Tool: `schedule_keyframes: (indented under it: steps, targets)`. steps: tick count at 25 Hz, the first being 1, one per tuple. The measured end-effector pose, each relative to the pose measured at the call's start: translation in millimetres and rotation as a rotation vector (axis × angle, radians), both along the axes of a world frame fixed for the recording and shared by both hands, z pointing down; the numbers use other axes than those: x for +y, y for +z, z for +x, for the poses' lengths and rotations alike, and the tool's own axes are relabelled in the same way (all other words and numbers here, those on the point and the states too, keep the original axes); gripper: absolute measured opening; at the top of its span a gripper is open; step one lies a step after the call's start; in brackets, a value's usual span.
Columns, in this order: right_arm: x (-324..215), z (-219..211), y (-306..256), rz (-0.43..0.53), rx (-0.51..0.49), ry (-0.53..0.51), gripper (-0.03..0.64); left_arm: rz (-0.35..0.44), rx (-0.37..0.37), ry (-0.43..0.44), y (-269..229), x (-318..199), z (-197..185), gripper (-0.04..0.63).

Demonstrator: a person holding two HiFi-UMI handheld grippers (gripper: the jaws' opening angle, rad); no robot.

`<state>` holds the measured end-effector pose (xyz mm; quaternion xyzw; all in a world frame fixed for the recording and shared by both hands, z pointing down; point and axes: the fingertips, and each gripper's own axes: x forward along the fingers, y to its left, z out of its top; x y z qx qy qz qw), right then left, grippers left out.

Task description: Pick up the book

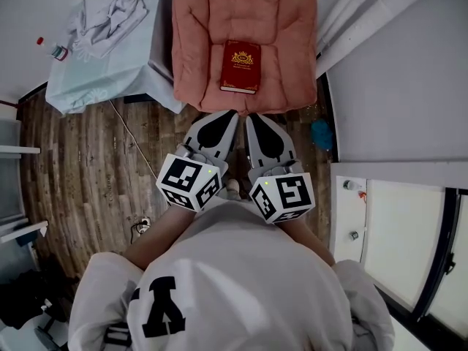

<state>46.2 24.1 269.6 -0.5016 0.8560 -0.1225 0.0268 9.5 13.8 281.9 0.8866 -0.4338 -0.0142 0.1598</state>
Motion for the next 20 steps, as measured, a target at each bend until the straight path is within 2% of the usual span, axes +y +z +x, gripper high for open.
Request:
schedule_keyframes:
  steps: [9,20]
  targets:
    - [-35,8,3,0.004,0.012,0.032,0.034,-0.01,0.016,0.001,8,-38,-3,0.005]
    - [-146,9,2,0.01,0.025,0.092,0.034,0.008,0.025,0.046,4,-150,-4,0.005]
